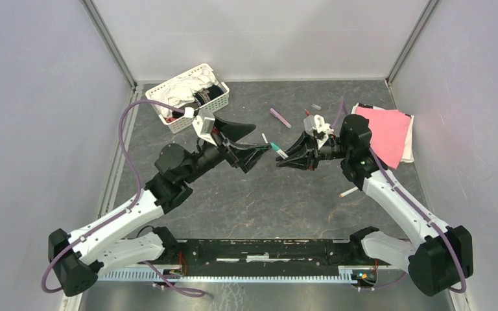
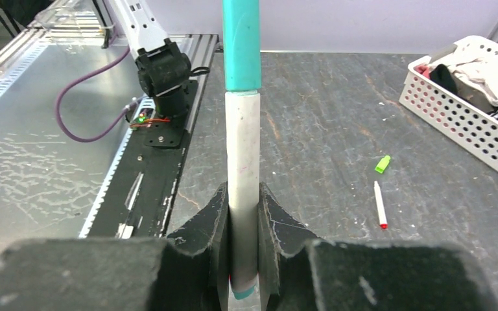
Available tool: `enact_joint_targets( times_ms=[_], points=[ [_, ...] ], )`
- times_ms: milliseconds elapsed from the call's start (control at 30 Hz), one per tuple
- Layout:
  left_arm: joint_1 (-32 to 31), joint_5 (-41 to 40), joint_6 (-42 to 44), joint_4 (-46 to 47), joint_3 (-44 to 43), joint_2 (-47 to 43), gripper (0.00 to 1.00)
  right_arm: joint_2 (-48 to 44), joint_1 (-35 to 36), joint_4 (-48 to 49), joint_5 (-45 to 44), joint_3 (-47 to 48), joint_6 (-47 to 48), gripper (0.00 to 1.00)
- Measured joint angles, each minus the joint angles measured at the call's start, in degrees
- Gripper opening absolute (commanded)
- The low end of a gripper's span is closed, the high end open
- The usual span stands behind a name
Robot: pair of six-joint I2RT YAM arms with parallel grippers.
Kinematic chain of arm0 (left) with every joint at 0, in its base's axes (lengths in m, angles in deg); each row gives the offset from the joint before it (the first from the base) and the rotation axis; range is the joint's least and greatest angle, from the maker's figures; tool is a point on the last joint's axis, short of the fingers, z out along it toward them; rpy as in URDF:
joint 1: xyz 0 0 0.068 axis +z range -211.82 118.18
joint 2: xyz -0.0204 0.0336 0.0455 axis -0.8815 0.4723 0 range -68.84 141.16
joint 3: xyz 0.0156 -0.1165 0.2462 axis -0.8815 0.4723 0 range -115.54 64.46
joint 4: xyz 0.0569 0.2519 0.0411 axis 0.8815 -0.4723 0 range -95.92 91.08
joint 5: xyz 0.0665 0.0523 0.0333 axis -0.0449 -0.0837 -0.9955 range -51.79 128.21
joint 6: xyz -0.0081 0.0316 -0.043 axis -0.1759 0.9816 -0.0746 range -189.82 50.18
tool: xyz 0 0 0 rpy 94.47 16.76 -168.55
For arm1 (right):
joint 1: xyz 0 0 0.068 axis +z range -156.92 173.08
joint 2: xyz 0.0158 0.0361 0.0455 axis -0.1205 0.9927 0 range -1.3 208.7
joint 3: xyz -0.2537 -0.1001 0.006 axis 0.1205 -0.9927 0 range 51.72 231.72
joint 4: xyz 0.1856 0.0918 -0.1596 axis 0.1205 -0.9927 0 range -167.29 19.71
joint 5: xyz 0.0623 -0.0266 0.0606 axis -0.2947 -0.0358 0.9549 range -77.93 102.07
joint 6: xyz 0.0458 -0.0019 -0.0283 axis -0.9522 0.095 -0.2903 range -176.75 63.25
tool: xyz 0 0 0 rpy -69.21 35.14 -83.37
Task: Insert the pens into the pen caps
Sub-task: Insert the pen cap onto the pen, then press the pen cap onto the pen.
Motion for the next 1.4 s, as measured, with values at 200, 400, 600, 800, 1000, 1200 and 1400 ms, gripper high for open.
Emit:
enact_joint_targets(
  times_ms=[200, 400, 600, 800, 1000, 1200, 1400],
  points=[
    [1.03, 9.03, -2.38, 8.94, 0.04, 2.89, 0.93, 0.70, 0.00, 1.75, 1.36, -0.02, -5.03, 0.00],
    [1.05, 12.92, -4.15, 13.33, 0.07, 5.99, 0.83, 1.51, 0.00, 7.91, 1.33, -0.57, -12.72, 0.00],
    [1.07, 13.79, -5.11, 16.31, 0.39, 7.06, 0.68, 1.86, 0.00, 14.01, 1.31, -1.97, -19.26, 0.00],
    [1.09, 14.03, -5.84, 17.38, 0.39, 9.88, 0.51, 2.14, 0.00, 16.26, 1.27, -2.29, -21.97, 0.00],
    [1.09, 14.23, -6.32, 17.38, 0.35, 12.17, 0.51, 2.21, 0.00, 18.38, 0.94, -3.17, -23.93, 0.00],
    [1.18, 14.19, -6.86, 17.42, 0.15, 12.41, 0.53, 2.27, 0.00, 18.95, 0.87, -3.56, -24.55, 0.00],
    [1.18, 13.97, -7.04, 17.55, 0.02, 12.35, 0.44, 2.56, 0.00, 19.06, 0.85, -3.56, -24.76, 0.00]
  ],
)
